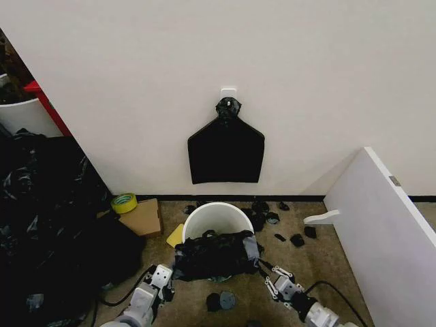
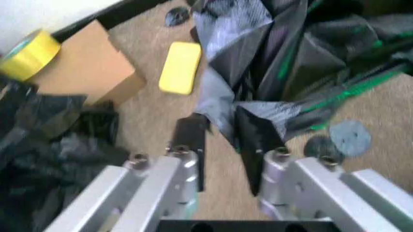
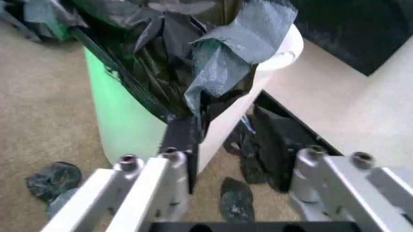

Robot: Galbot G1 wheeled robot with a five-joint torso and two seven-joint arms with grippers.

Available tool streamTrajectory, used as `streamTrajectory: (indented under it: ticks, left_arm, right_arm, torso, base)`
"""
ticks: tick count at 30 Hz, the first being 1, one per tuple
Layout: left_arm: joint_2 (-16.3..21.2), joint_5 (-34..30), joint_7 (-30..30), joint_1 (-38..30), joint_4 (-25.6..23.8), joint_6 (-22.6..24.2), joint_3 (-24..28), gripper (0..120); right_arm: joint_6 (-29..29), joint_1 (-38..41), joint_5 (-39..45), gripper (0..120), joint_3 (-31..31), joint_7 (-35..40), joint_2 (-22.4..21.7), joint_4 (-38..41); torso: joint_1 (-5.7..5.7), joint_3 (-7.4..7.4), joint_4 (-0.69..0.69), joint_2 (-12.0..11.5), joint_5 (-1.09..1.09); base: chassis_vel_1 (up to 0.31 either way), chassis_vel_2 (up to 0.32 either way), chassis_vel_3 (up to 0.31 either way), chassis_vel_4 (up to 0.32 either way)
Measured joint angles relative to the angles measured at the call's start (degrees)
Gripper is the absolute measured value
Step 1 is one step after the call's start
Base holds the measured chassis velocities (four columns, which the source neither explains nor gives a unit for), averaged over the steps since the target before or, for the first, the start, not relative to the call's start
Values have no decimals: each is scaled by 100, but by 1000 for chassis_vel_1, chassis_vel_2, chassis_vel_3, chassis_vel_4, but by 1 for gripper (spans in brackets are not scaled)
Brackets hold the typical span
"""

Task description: Place the garbage bag over the trash bin.

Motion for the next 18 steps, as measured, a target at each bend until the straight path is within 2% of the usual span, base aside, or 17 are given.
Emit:
streamTrajectory:
  ticks: [4, 7, 8, 13, 14, 16, 18]
  left_arm:
    - [110, -37, -171, 573, -390, 283, -340, 40]
    - [152, -107, -312, 931, -643, 485, -617, 53]
    - [152, -107, -312, 931, -643, 485, -617, 53]
    - [222, -254, -532, 1088, -954, 688, -869, 72]
    - [220, -321, -570, 1055, -990, 694, -911, 79]
    - [208, -411, -606, 1007, -1002, 700, -941, 81]
    - [146, -670, -683, 812, -1009, 705, -982, 90]
  right_arm:
    - [679, -62, 12, 49, 198, -640, -58, -41]
    - [1203, -90, 132, 63, 538, -1453, -97, -62]
    - [1203, -90, 132, 63, 538, -1453, -97, -62]
    - [1541, -113, 407, 83, 989, -2041, -169, 6]
    - [1578, -119, 623, 88, 1081, -2186, -183, 90]
    - [1593, -117, 819, 91, 1144, -2308, -190, 162]
    - [1571, -55, 1335, 98, 1269, -2584, -195, 383]
  torso:
    - [0, 0, 1, 0, 1]
    - [0, 0, 1, 0, 1]
    - [0, 0, 1, 0, 1]
    - [0, 0, 0, 0, 1]
    - [0, 0, 0, 0, 2]
    - [0, 0, 0, 0, 1]
    - [0, 0, 0, 0, -1]
  base:
    - [0, 0, 0, 0]
    - [0, 0, 0, 0]
    - [0, 0, 0, 0]
    - [0, 0, 0, 0]
    - [0, 0, 0, 0]
    - [0, 0, 0, 0]
    - [0, 0, 0, 0]
